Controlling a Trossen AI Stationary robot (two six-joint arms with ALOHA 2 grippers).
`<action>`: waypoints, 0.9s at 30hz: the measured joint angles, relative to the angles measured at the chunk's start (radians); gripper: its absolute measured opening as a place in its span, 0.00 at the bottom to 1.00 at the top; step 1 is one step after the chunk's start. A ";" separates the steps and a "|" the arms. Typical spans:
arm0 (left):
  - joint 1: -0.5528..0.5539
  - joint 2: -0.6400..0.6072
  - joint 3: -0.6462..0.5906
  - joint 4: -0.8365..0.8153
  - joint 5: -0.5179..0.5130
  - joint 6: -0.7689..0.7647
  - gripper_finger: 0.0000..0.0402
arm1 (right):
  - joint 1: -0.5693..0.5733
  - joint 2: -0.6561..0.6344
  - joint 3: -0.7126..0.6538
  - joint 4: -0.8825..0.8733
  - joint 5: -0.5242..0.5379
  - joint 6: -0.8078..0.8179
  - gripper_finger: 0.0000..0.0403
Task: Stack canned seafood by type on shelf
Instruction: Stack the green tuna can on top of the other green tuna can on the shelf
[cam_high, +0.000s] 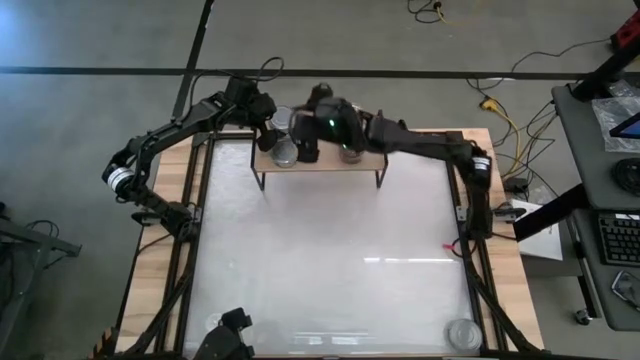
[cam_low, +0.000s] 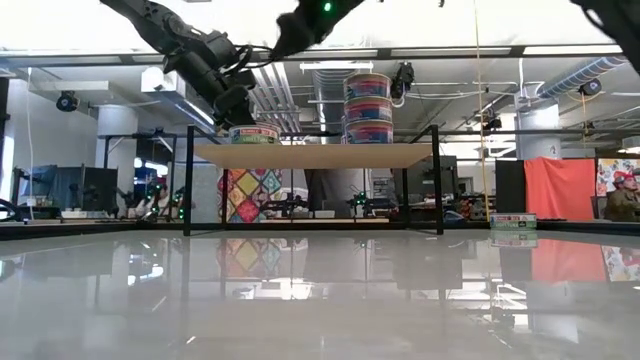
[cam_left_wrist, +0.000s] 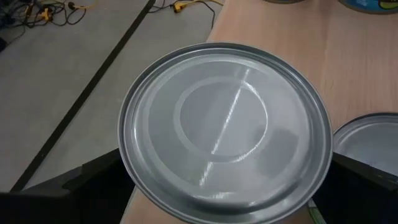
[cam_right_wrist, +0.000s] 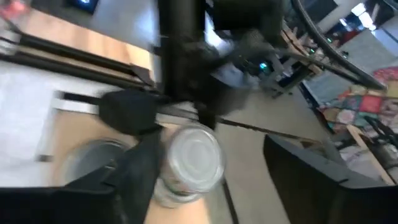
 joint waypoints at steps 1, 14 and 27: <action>0.000 0.000 0.000 0.000 0.000 -0.001 1.00 | -0.018 0.021 0.023 -0.004 -0.003 -0.017 0.63; -0.001 0.004 -0.001 0.001 0.051 -0.014 1.00 | -0.173 0.227 0.220 -0.044 -0.163 0.039 0.26; 0.000 0.008 0.009 0.002 0.051 -0.014 1.00 | -0.182 0.361 0.368 -0.142 -0.227 0.068 0.08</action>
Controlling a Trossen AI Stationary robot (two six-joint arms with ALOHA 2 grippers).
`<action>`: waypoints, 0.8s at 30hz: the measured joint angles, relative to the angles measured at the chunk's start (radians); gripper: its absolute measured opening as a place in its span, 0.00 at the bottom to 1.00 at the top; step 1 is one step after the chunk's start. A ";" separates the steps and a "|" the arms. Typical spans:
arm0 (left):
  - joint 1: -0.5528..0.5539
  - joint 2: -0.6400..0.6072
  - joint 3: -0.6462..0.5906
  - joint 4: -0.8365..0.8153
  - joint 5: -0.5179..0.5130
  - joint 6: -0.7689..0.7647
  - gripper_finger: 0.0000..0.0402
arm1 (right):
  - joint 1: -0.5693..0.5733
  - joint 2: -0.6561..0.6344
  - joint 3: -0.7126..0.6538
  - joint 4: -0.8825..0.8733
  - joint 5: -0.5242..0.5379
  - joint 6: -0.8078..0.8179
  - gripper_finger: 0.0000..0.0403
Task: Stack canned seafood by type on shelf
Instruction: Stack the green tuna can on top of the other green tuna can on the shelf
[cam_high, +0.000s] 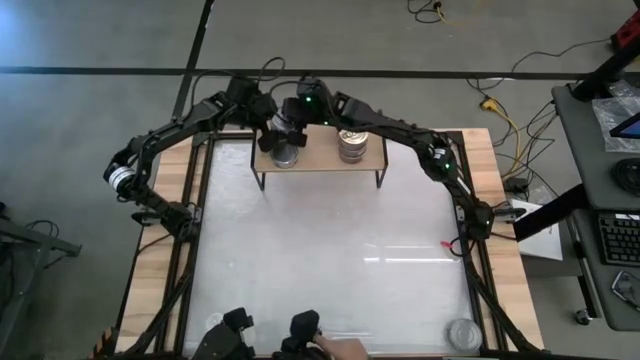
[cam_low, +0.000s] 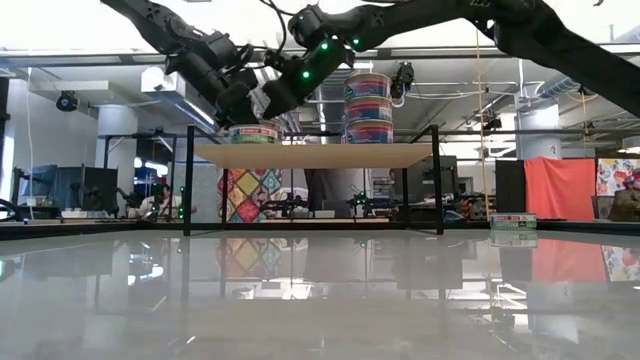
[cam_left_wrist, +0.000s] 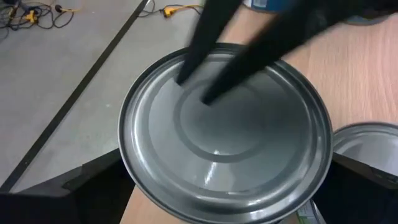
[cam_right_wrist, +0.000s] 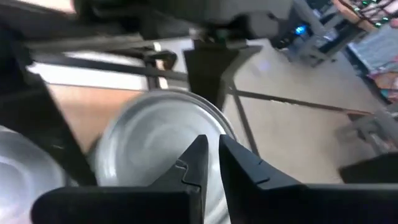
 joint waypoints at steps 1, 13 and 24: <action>0.000 0.000 0.001 0.002 0.000 0.000 1.00 | 0.000 -0.002 0.000 0.000 -0.020 0.012 0.07; -0.001 0.000 0.001 -0.002 0.001 0.003 1.00 | 0.001 0.012 0.002 -0.014 -0.092 0.067 0.07; -0.003 -0.001 0.001 -0.004 0.001 0.027 1.00 | 0.001 0.012 0.002 -0.046 -0.093 0.067 0.07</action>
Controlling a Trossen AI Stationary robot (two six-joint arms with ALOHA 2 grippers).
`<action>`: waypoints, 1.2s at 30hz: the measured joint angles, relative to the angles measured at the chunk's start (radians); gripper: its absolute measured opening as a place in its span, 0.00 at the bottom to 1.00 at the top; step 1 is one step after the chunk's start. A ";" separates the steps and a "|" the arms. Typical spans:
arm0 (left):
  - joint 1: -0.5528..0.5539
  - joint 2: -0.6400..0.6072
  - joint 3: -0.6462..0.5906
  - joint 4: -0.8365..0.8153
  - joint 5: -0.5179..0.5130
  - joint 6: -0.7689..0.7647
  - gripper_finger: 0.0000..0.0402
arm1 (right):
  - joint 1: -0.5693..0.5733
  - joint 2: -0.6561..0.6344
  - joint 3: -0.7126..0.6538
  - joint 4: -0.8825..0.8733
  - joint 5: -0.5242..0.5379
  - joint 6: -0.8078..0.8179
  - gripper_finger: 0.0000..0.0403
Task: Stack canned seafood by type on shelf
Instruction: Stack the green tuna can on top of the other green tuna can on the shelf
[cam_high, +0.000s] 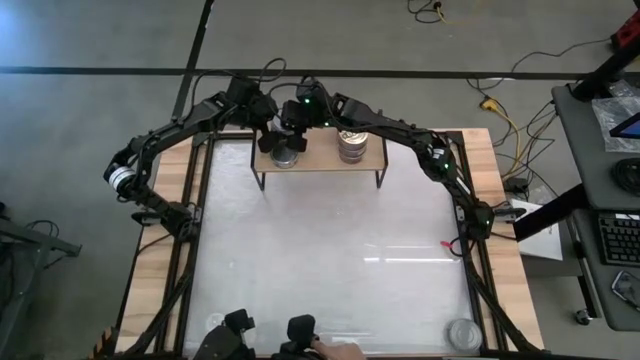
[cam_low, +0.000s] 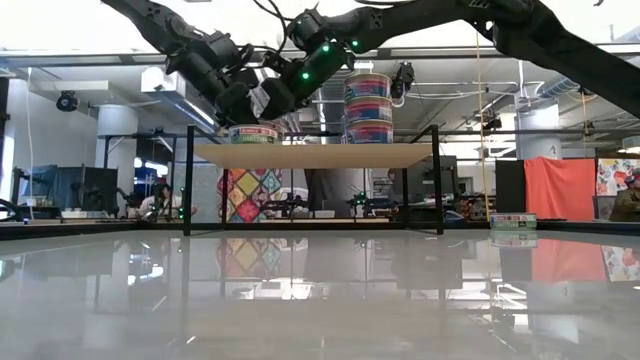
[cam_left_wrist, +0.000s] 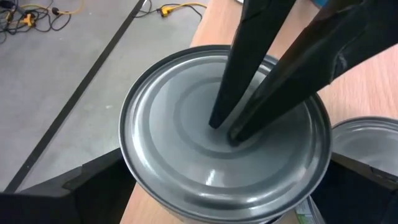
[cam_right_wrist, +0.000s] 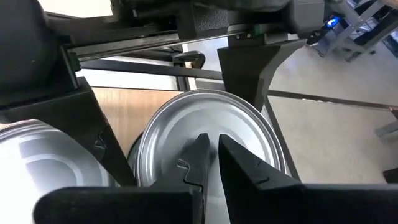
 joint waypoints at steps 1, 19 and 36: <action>0.000 0.000 0.002 -0.006 0.000 -0.002 1.00 | 0.000 0.000 0.000 -0.004 -0.001 -0.001 0.07; -0.010 0.001 0.077 -0.125 -0.023 0.034 1.00 | 0.000 -0.004 0.002 -0.032 -0.022 -0.010 0.07; -0.020 0.005 0.082 -0.142 -0.062 0.025 1.00 | 0.004 -0.004 -0.002 0.023 -0.025 0.000 0.07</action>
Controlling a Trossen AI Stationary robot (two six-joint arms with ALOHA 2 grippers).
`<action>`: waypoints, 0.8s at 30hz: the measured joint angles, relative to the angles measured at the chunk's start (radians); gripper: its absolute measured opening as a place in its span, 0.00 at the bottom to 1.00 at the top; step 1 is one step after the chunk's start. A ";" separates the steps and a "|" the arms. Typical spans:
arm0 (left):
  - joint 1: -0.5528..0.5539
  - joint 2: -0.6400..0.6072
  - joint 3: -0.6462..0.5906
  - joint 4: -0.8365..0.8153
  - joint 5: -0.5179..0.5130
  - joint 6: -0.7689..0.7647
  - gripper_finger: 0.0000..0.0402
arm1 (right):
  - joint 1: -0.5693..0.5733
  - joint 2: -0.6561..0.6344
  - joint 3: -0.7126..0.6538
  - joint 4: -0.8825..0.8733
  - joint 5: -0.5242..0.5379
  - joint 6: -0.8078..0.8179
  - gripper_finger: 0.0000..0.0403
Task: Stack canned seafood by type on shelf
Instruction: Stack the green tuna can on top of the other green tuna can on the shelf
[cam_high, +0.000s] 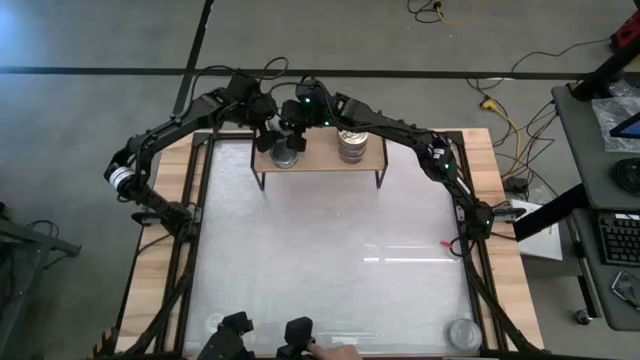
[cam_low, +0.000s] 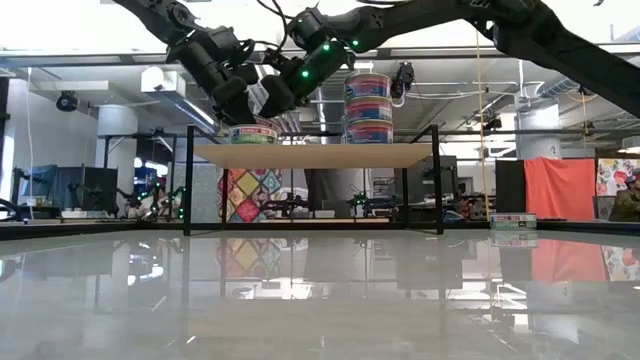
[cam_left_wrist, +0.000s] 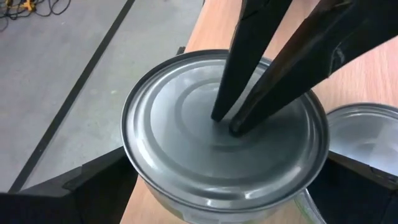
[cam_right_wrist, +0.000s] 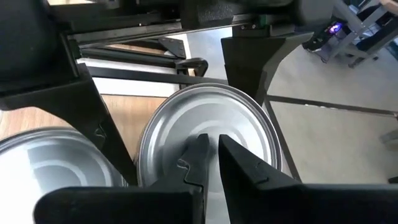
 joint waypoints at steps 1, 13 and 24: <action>0.000 0.000 0.000 0.001 0.000 0.000 1.00 | 0.001 -0.003 0.000 0.005 0.000 0.000 0.07; -0.010 0.000 -0.001 0.005 0.005 0.001 1.00 | 0.014 -0.020 -0.001 0.060 -0.057 0.019 0.07; -0.019 0.000 -0.002 -0.013 0.002 0.006 1.00 | 0.014 -0.019 -0.003 0.022 -0.074 0.026 0.07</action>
